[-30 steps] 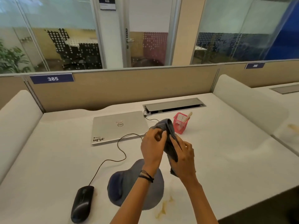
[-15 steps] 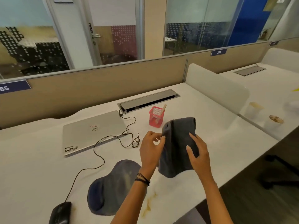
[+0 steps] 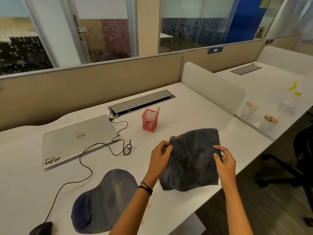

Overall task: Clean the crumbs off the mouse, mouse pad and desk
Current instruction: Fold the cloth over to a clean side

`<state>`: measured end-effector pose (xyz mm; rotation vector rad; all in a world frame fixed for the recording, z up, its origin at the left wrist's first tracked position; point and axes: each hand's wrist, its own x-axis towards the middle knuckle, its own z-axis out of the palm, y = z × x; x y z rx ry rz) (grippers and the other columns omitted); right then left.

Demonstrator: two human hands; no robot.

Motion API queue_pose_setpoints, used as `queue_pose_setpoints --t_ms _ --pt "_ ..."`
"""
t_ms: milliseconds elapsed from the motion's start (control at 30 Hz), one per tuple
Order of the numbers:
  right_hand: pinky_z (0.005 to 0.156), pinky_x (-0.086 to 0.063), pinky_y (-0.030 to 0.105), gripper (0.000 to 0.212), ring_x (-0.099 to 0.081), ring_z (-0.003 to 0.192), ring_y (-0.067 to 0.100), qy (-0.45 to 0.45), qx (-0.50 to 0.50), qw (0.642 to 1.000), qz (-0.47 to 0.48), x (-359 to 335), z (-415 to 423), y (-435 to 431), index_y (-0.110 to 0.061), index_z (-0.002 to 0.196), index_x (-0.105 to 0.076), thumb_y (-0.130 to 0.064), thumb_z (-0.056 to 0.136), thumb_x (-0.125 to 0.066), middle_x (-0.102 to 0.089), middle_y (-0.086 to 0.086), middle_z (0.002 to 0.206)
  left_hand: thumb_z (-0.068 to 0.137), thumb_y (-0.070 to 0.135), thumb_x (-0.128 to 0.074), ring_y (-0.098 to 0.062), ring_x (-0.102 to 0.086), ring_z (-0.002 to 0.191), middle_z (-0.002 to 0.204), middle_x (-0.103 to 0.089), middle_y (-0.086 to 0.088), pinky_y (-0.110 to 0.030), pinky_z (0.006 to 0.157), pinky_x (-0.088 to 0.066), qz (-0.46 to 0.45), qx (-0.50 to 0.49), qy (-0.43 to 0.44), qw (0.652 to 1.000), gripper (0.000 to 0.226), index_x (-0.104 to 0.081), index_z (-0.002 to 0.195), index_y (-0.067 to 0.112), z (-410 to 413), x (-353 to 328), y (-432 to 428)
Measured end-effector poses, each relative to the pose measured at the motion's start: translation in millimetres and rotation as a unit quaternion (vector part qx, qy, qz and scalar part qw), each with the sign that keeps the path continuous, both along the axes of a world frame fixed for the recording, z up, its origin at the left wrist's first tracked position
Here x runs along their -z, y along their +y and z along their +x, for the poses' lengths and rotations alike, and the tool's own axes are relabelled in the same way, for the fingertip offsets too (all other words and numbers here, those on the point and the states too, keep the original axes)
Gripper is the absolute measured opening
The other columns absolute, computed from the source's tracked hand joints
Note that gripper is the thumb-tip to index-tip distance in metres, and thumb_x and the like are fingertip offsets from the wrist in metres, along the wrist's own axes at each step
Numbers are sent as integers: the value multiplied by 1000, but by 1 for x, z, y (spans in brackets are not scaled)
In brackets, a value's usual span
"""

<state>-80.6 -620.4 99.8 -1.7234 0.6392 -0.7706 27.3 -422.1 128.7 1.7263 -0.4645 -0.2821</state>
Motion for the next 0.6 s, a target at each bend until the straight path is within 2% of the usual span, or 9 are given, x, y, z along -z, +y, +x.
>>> queue_pose_setpoints --t_ms 100,167,233,300,333,400,467,533,600 --pt "82 -45 18 25 -56 106 16 2 2 999 51 13 2 -5 -26 101 -57 -3 91 -54 -58 -7 108 99 26 -45 -5 -59 92 99 -60 10 -10 77 -48 -1 31 -31 999 10 -55 99 25 -2 -11 -14" --pt "86 -47 25 24 -55 111 21 9 -7 996 91 21 3 -7 -26 100 -56 -3 93 -52 -57 -5 111 99 29 -44 -6 -59 97 105 -60 10 -14 83 -48 0 58 -49 997 12 -54 103 26 -5 -20 -22" --pt "90 -48 34 21 -54 114 26 8 -29 991 130 24 5 -6 -27 101 -55 -8 95 -48 -56 0 116 99 34 -42 -6 -58 99 109 -59 9 -18 87 -47 6 93 -70 993 17 -54 108 26 -8 -30 -28" --pt "90 -48 35 14 -53 116 29 4 -40 985 167 23 8 -3 -25 107 -51 -17 96 -48 -55 7 123 95 41 -39 -7 -58 100 111 -60 8 -22 89 -49 15 129 -95 987 26 -54 109 25 -11 -41 -32" --pt "91 -48 36 18 -53 117 30 4 -43 983 176 22 10 -1 -26 112 -47 -23 95 -50 -53 9 127 94 43 -38 -7 -59 100 111 -61 7 -23 89 -50 17 145 -106 984 30 -55 109 24 -12 -46 -33" --pt "98 -46 44 38 -53 117 27 -3 -59 980 189 18 14 2 -31 126 -38 -33 90 -52 -52 7 131 94 43 -38 -2 -59 99 111 -62 8 -21 87 -51 15 179 -122 976 30 -56 108 23 -14 -53 -35" --pt "102 -43 45 52 -53 118 22 -25 -92 974 205 14 16 5 -39 135 -30 -34 89 -51 -50 0 132 96 40 -38 8 -57 96 110 -61 10 -16 85 -50 19 215 -140 966 29 -56 110 23 -15 -56 -36" --pt "107 -40 47 49 -49 125 22 -29 -131 967 215 14 17 4 -40 139 -29 -31 94 -44 -44 0 141 97 38 -38 13 -55 94 114 -63 6 -12 84 -49 26 236 -153 959 30 -56 113 22 -15 -58 -36" --pt "104 -44 48 42 -52 125 24 -16 -175 959 222 16 15 5 -32 140 -37 -31 98 -37 -46 5 143 97 37 -39 15 -55 94 115 -63 3 -5 84 -46 21 246 -152 957 28 -56 113 22 -16 -60 -35"
